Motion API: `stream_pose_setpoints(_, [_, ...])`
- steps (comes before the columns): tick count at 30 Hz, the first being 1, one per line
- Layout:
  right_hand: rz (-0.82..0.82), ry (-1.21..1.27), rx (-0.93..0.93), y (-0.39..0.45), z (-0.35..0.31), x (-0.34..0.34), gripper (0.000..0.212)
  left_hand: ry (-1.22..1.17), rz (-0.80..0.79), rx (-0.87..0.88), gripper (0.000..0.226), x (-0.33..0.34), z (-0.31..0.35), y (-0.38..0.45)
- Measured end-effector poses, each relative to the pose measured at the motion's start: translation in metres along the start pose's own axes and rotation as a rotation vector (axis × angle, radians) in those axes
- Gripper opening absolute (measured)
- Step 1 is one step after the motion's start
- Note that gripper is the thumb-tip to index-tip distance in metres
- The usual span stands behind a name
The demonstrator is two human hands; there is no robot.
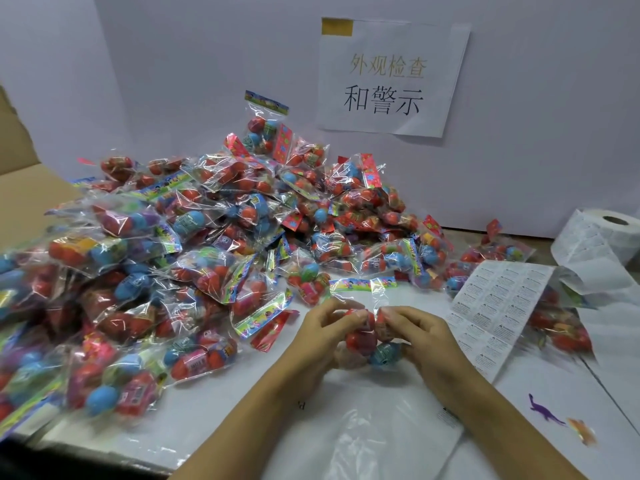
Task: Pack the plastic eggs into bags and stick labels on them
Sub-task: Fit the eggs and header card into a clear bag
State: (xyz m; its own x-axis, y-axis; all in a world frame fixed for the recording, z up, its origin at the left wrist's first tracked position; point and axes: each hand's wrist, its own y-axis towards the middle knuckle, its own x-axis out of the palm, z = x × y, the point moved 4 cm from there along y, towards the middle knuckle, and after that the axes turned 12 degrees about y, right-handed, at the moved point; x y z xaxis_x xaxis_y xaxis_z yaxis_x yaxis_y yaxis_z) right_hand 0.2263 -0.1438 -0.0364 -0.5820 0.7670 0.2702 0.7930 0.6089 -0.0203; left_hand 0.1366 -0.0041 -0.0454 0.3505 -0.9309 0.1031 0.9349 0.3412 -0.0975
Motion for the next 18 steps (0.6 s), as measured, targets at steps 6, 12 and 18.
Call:
stream_pose_setpoints(6, [0.023,0.037,0.022,-0.002,0.002,0.001,0.018,0.034,0.032,0.030,0.010,-0.004,0.000,0.002])
stream_pose_setpoints(12, [0.004,0.010,0.027,-0.003,0.002,0.004,0.016,0.061,0.078,0.018,0.006,-0.009,0.001,0.003])
stream_pose_setpoints(18, [-0.016,-0.007,0.018,-0.006,0.000,0.007,0.043,0.073,0.084,0.043,0.009,-0.010,0.000,0.002])
